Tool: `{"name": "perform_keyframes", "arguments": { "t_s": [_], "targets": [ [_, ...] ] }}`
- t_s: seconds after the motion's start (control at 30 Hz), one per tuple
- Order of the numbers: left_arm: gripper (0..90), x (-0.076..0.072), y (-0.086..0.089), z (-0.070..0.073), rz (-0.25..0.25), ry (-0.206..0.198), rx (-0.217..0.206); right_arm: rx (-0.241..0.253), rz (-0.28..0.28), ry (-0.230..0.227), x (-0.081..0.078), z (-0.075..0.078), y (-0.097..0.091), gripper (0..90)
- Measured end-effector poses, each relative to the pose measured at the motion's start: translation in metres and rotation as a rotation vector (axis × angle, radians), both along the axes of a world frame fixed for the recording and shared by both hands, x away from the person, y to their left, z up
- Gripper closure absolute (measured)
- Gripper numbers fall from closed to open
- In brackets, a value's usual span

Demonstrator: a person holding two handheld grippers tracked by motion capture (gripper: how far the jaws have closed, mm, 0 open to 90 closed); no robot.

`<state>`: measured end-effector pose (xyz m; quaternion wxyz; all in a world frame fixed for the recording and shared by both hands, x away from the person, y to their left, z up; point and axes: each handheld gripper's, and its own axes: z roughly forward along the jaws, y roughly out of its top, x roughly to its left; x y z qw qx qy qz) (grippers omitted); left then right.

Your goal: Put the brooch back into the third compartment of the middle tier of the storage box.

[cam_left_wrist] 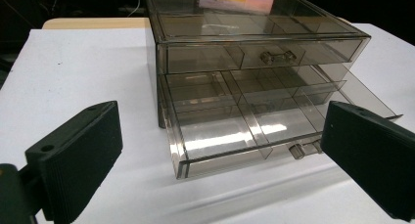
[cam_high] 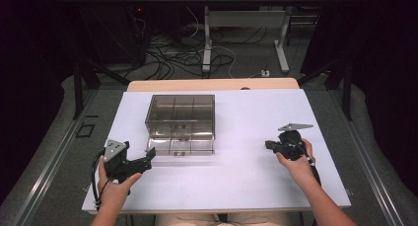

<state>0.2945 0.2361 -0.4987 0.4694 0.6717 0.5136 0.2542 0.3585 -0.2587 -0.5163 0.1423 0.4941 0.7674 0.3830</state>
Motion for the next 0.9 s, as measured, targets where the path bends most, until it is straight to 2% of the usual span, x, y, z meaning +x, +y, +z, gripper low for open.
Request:
{"name": "perform_keyframes", "arguments": {
  "t_s": [0.13,0.33,0.53,0.9],
  "targets": [
    [2.1,0.000,0.000,0.000,0.000,0.000,0.000,0.007,-0.007,-0.011,-0.001,0.000,0.000,89.9],
    [2.1,0.000,0.000,0.000,0.000,-0.001,-0.002,-0.001,-0.006,-0.058,-0.004,0.004,-0.001,89.9],
    [2.1,0.000,-0.001,0.000,-0.001,-0.002,-0.006,0.001,0.000,-0.077,-0.007,0.006,0.001,89.9],
    [2.5,-0.001,0.000,0.000,-0.002,-0.004,-0.009,0.013,0.035,-0.082,-0.016,0.009,0.008,89.9]
  ]
}}
